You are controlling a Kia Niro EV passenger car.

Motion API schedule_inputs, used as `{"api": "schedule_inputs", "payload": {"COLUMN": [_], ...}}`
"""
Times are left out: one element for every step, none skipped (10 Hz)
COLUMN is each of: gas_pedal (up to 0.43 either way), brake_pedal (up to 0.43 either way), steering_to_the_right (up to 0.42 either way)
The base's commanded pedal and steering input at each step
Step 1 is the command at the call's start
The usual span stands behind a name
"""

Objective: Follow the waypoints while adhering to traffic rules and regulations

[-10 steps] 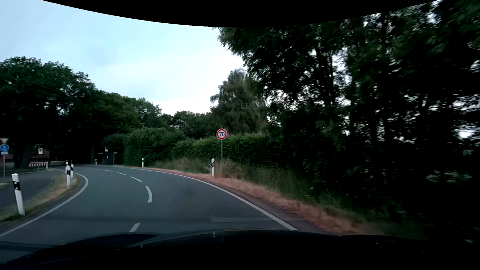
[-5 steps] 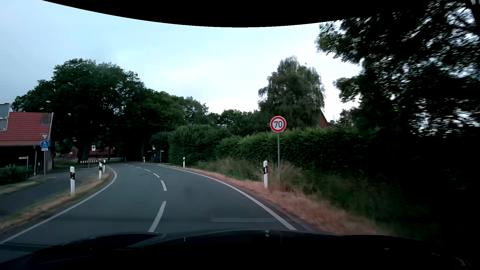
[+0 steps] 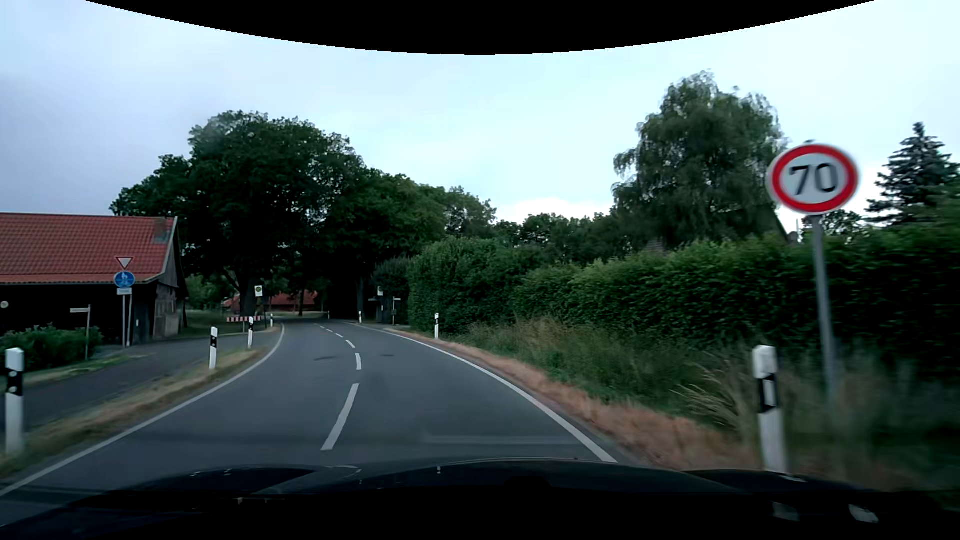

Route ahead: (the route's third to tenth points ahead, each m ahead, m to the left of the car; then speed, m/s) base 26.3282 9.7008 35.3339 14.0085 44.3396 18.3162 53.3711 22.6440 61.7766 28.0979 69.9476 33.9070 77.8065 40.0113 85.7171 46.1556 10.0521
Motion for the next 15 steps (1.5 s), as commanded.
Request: {"api": "schedule_inputs", "payload": {"gas_pedal": [0.311,0.311,0.311,0.311,0.311,0.311,0.311,0.311,0.311,0.311,0.311,0.311,0.311,0.311,0.311], "brake_pedal": [0.000,0.000,0.000,0.000,0.000,0.000,0.000,0.000,0.000,0.000,0.000,0.000,0.000,0.000,0.000], "steering_to_the_right": [-0.139,-0.133,-0.127,-0.117,-0.100,-0.095,-0.093,-0.091,-0.087,-0.081,-0.073,-0.065,-0.060,-0.056,-0.055]}}
